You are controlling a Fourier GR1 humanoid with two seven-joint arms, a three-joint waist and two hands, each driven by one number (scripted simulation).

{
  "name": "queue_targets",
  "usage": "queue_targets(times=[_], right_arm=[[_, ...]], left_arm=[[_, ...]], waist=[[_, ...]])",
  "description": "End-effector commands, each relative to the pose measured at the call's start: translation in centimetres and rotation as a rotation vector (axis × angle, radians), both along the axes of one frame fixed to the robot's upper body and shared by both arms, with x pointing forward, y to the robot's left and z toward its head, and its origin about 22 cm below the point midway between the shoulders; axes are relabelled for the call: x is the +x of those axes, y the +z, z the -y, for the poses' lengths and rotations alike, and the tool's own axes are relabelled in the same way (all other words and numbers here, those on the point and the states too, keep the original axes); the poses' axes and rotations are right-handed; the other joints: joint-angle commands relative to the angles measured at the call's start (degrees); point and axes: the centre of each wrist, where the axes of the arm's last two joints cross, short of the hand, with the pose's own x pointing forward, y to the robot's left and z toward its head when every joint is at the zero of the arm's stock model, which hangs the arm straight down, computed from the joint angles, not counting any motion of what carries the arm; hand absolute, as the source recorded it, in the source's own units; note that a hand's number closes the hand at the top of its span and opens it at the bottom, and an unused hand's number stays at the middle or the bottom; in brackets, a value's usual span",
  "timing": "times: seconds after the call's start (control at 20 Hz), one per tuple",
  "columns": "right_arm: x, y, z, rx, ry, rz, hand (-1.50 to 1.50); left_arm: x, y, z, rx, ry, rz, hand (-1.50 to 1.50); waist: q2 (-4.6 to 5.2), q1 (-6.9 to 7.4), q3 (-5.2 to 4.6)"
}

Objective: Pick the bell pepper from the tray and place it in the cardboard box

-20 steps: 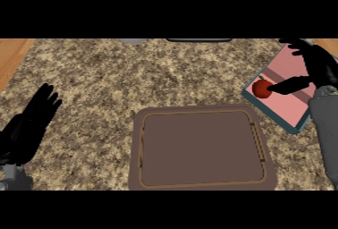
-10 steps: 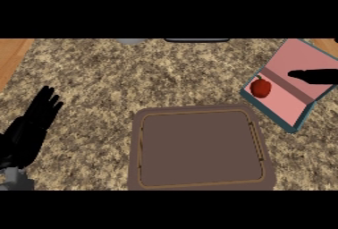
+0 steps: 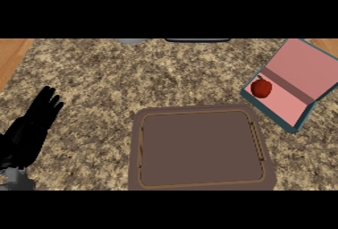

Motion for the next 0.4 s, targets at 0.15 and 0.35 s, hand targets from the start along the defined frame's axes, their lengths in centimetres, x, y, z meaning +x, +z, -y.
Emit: queue_targets(times=[0.15,0.35], right_arm=[[-1.8,0.8,5.5,0.004,0.026,0.013,-1.50],[-3.8,0.3,6.7,0.006,0.029,0.020,-1.50]], left_arm=[[-0.9,0.2,-0.1,0.009,-0.019,-0.011,0.00],[-0.9,0.7,-0.1,0.012,-0.014,0.006,0.00]], waist=[[0.13,0.59,0.02],[0.04,0.35,0.01]])
